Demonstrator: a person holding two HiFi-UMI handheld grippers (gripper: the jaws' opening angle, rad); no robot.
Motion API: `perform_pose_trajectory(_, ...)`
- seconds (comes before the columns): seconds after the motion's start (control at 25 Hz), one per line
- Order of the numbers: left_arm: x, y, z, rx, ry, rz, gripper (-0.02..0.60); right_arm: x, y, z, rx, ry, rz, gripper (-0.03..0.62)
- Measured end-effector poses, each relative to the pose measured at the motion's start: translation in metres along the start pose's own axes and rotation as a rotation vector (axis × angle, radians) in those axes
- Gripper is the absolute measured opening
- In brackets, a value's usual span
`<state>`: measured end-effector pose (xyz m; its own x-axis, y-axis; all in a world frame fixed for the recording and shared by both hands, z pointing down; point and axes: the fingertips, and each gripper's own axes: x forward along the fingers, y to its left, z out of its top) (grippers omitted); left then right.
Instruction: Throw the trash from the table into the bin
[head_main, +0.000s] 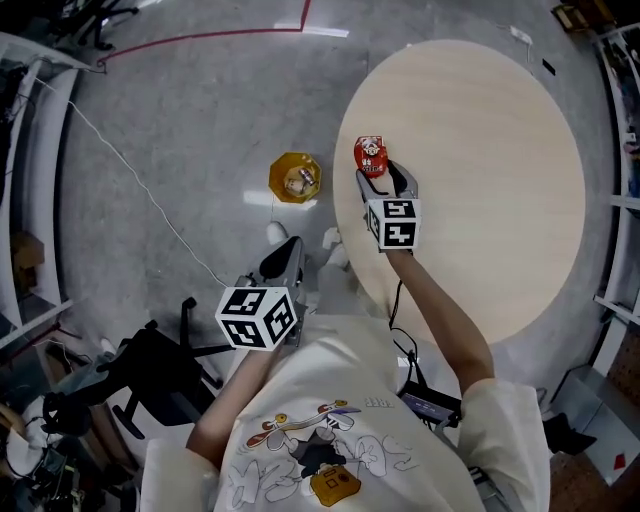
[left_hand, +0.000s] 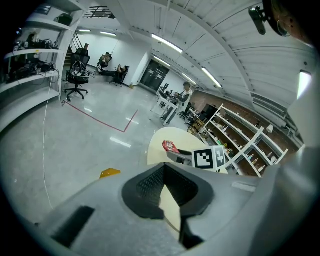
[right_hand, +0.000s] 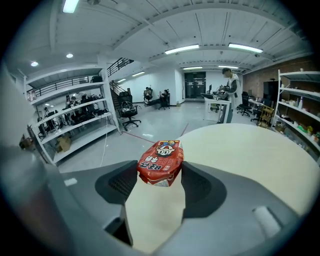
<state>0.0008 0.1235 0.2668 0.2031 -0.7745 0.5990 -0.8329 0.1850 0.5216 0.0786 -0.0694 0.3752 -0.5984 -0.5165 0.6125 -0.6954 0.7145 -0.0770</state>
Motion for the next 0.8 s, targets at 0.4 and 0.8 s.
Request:
perform_pose_trajectory(0.4,0.001,0.035,0.004,-0.063,0.013,0.020,0.006,0.022,0.070,-0.001,-0.055,0.061,0.105,0.284)
perform_pose_trajectory(0.8,0.013,0.093,0.004,-0.152,0.040,0.035,0.006,0.056,0.144,-0.021,-0.106,0.162,0.193,0.284)
